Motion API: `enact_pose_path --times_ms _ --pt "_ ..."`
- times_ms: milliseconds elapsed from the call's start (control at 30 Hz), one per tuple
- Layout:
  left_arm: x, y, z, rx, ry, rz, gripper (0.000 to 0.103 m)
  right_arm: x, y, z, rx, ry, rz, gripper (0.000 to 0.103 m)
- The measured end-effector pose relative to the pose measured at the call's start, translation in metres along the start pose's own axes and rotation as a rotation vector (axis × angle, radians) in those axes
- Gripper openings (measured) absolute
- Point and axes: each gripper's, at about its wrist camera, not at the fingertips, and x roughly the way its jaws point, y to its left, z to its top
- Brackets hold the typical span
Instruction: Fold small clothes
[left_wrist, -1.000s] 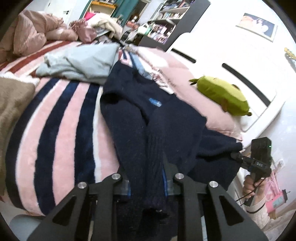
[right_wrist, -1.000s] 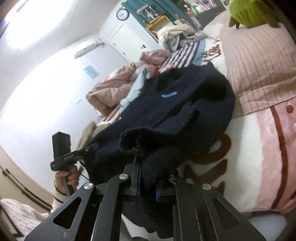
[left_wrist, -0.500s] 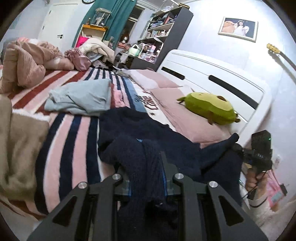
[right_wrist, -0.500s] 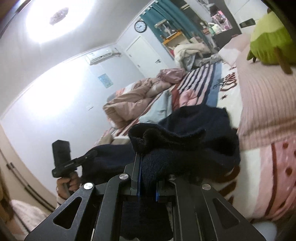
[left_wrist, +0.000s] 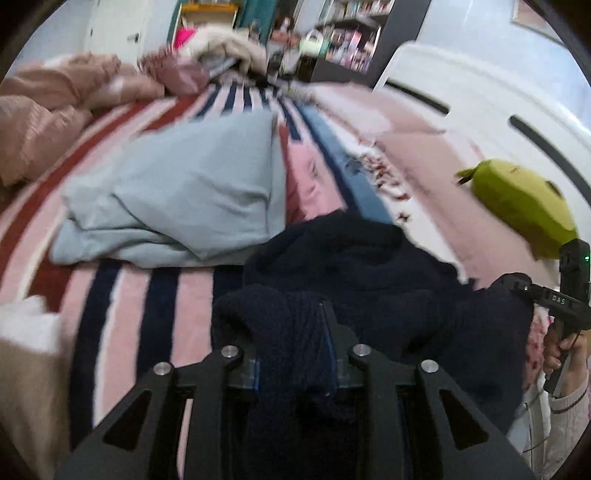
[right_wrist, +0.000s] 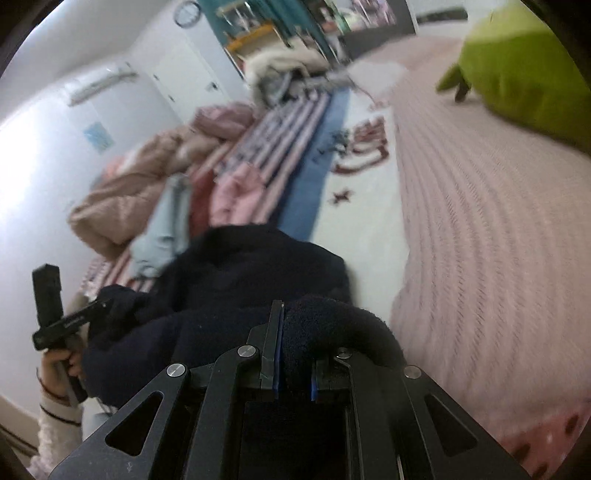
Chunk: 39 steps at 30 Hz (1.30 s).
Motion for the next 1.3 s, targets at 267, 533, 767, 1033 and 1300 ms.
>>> enact_pose_path --times_ms 267,533,767,1033,1300 --pt "0.015 0.013 0.000 -0.027 0.111 -0.074 0.048 0.023 -0.005 -0.002 -0.073 0.132 -0.033 0.031" --pt "-0.100 -0.012 -0.018 0.145 -0.067 -0.050 0.095 -0.056 0.049 -0.023 -0.325 0.035 -0.115 0.071" --pt "-0.100 -0.062 -0.050 0.384 -0.017 -0.053 0.097 -0.037 0.092 -0.058 -0.491 0.118 -0.082 0.073" --pt "-0.040 -0.086 -0.079 0.510 0.063 0.182 0.083 -0.002 0.095 -0.078 -0.581 0.121 -0.222 0.061" --pt "-0.056 -0.052 -0.029 0.372 -0.017 0.138 0.010 -0.009 0.090 -0.031 -0.547 0.039 -0.266 0.003"
